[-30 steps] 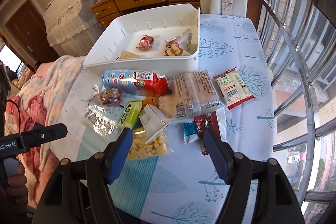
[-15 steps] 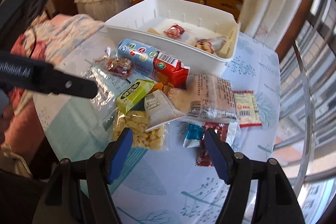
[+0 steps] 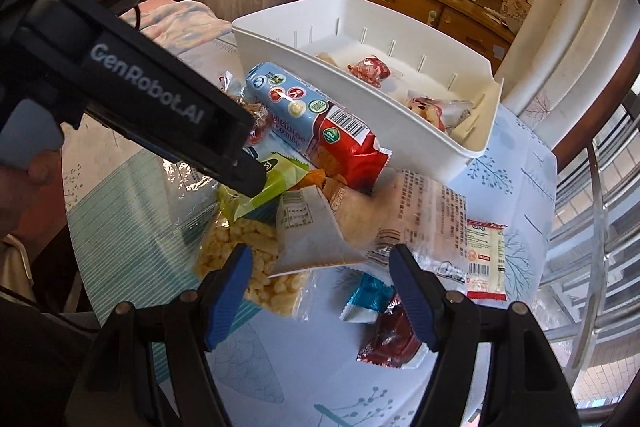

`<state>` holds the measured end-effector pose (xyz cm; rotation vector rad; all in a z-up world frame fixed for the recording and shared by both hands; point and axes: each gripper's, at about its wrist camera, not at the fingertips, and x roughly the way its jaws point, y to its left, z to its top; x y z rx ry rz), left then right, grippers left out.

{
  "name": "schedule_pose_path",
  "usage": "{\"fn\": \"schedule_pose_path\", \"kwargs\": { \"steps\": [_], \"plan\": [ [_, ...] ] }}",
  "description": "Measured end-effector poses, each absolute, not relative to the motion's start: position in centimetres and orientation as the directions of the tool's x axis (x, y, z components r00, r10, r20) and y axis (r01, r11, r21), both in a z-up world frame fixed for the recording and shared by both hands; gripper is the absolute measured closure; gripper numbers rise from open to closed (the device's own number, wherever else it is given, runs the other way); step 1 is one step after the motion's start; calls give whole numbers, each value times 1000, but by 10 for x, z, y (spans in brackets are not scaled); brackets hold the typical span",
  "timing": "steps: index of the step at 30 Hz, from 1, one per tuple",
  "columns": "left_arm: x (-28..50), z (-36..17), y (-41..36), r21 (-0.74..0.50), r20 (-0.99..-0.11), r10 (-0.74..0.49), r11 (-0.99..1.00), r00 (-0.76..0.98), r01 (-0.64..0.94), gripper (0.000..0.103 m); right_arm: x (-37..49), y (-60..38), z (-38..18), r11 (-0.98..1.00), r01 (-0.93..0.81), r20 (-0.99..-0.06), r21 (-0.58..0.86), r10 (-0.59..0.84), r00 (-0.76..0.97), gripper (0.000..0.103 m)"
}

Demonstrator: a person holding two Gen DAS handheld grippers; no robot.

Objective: Organize snacks
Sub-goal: 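Grasp the green-labelled packet with the left tool while the right tool grasps the white paper packet, then lift both held packets off the table toward the white tray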

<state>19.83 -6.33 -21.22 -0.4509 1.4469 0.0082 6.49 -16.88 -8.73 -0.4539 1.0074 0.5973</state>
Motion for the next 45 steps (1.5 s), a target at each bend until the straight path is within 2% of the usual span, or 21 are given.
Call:
{"fn": "schedule_pose_path", "kwargs": {
  "steps": [5,10,14,17,21,25,28,34,45],
  "plan": [
    [208,-226,-69,-256,-967,-243,926,83,-277,37,70,-171,-94,766,-641,-884,-52,264,386,32],
    [219,-236,-75,-230,-973,-224,933,53,-276,38,74,-172,-103,767,-641,-896,-29,264,357,41],
    [227,-246,-80,-204,-978,-206,938,23,-281,46,76,-174,-106,775,-632,-896,-4,277,346,41],
    [231,-252,-83,-179,-983,-185,942,4,-283,47,77,-174,-109,771,-637,-897,12,289,333,45],
    [233,-254,-86,-179,-983,-185,943,5,-280,47,78,-175,-109,772,-636,-897,13,291,334,55],
    [237,-260,-87,-191,-980,-197,940,6,-284,60,79,-177,-110,774,-633,-899,16,287,329,64],
    [239,-264,-84,-198,-979,-205,937,7,-288,61,79,-178,-109,777,-629,-899,9,281,335,71],
    [244,-266,-82,-208,-977,-213,937,12,-281,64,82,-179,-109,784,-620,-901,15,279,332,72],
    [231,-246,-70,-229,-973,-229,926,37,-299,64,103,-185,-107,823,-541,-896,171,358,261,71]
  ]
}}
